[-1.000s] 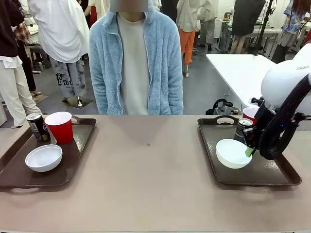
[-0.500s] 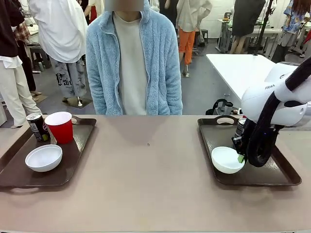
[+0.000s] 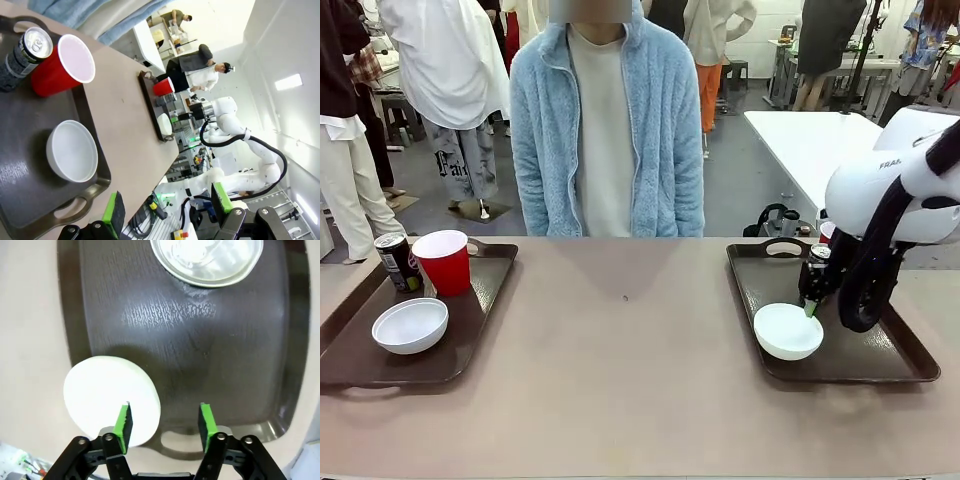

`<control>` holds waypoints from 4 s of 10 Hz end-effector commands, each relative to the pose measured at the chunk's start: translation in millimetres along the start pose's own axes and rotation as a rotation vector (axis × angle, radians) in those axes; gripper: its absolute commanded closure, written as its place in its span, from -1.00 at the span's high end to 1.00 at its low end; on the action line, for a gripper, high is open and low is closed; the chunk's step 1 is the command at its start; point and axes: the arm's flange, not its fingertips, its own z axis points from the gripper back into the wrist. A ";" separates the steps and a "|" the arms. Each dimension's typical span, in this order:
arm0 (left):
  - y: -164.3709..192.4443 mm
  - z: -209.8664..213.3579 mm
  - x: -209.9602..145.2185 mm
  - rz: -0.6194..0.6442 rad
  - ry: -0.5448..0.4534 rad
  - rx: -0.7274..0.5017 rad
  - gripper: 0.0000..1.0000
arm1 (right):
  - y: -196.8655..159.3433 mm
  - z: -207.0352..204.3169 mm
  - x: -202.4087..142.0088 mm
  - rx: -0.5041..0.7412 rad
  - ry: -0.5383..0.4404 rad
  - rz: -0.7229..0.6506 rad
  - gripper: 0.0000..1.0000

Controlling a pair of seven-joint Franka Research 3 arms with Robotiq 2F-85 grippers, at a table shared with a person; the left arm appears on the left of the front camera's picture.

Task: Prepare tableware on both trays.
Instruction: Pick up a Picnic Bowl from the table and place it on a Handle tray.

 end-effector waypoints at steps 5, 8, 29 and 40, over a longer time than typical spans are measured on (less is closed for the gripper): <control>-2.5 1.9 0.5 -0.005 -0.012 -0.014 0.84 | -15.9 103.3 -15.0 -0.017 -0.023 -0.010 1.00; -2.5 1.9 0.5 -0.005 -0.012 -0.014 0.84 | -4.7 73.1 -15.6 0.017 -0.030 -0.008 1.00; -2.5 1.9 0.5 -0.005 -0.012 -0.014 0.84 | -261.9 76.4 -49.9 1.074 0.065 -0.132 1.00; -2.5 1.9 0.5 -0.005 -0.012 -0.014 0.84 | -274.5 42.1 -59.4 1.099 0.085 -0.184 1.00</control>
